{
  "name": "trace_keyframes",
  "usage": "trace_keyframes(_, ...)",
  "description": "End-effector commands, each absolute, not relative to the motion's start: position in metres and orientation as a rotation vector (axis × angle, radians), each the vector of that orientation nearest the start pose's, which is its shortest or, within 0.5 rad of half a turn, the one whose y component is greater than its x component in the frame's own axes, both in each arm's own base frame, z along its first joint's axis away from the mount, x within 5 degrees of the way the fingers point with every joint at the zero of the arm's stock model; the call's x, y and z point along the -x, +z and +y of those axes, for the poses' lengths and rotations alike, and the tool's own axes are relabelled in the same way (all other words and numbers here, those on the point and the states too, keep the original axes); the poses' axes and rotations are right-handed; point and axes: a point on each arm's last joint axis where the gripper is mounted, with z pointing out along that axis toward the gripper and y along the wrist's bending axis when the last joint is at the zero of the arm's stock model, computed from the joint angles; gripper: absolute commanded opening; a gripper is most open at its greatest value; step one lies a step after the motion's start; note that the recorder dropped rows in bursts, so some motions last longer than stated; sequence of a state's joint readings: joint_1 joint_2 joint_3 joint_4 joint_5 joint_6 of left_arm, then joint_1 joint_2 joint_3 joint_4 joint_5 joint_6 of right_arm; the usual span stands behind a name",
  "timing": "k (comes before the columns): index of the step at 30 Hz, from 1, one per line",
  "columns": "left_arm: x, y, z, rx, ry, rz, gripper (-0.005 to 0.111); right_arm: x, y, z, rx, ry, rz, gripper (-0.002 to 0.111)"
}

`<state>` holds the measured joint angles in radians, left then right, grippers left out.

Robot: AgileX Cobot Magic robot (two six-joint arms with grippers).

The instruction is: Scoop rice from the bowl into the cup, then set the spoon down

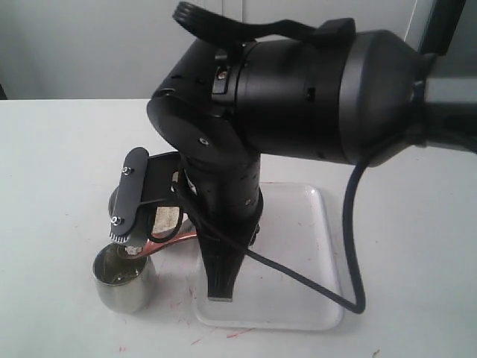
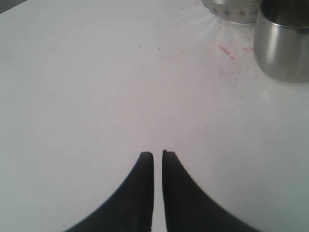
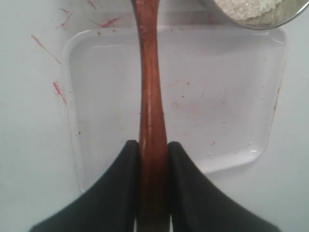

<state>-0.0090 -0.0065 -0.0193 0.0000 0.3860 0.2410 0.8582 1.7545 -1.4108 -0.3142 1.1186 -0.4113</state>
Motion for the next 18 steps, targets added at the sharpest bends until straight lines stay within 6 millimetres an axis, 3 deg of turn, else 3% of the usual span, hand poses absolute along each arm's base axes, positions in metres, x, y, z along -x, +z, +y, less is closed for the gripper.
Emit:
trace_keyframes(1, -0.0509, 0.1777, -0.0009, -0.233, 0.145, 1.896, 0.014, -0.2488, 0.2689, 0.2523, 1.873, -0.367, 2.172, 0.000)
trace_keyframes(10, -0.0509, 0.1777, -0.0009, -0.233, 0.145, 1.896, 0.014, -0.2444, 0.2756, 0.2610, 1.954, -0.613, 1.968, 0.000)
trace_keyframes(18, -0.0509, 0.1777, -0.0009, -0.233, 0.145, 1.896, 0.014, -0.2466, 0.2774, 0.2612, 1.954, -0.655, 1.928, 0.000)
